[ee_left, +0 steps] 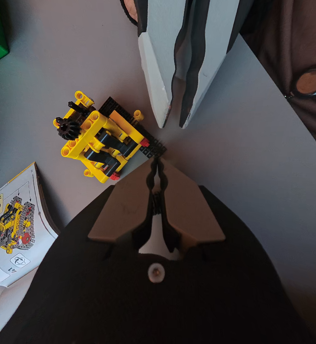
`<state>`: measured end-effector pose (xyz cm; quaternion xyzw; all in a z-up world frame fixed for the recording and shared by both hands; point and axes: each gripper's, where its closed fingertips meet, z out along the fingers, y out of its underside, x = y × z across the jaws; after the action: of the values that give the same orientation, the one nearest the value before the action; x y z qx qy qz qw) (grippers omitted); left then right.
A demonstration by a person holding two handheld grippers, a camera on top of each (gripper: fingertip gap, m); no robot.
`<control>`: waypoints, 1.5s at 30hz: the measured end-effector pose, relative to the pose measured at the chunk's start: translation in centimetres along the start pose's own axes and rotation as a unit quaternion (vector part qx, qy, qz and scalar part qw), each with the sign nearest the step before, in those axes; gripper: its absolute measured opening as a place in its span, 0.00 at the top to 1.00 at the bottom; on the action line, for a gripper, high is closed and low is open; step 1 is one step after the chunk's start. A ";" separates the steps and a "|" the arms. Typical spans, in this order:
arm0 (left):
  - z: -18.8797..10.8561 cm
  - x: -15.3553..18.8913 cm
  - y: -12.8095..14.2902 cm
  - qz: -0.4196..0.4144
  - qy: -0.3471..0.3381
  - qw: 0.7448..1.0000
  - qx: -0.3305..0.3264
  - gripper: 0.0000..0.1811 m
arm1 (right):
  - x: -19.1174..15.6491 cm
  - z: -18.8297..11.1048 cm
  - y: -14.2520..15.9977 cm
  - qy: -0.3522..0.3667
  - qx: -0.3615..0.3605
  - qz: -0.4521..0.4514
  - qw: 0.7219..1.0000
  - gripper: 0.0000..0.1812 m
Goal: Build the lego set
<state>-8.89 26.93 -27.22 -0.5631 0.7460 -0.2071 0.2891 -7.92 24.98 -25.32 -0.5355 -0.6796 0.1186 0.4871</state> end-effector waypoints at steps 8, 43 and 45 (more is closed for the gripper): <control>-0.4 0.0 -0.5 -0.078 0.015 0.997 0.021 0.98 | 0.1 -0.1 0.0 0.003 0.001 0.001 1.000 0.92; 0.2 -0.3 0.0 -0.165 -0.001 0.986 -0.018 0.97 | -0.2 0.5 0.8 0.023 -0.033 -0.045 0.998 0.93; 0.2 -0.3 0.0 -0.165 0.000 0.986 -0.017 0.98 | -0.2 0.6 0.9 0.027 -0.037 -0.051 0.998 0.93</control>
<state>-8.74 27.21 -27.35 -0.6833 0.6465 -0.2390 0.2410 -7.87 25.43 -26.33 -0.5210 -0.6967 0.0540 0.4902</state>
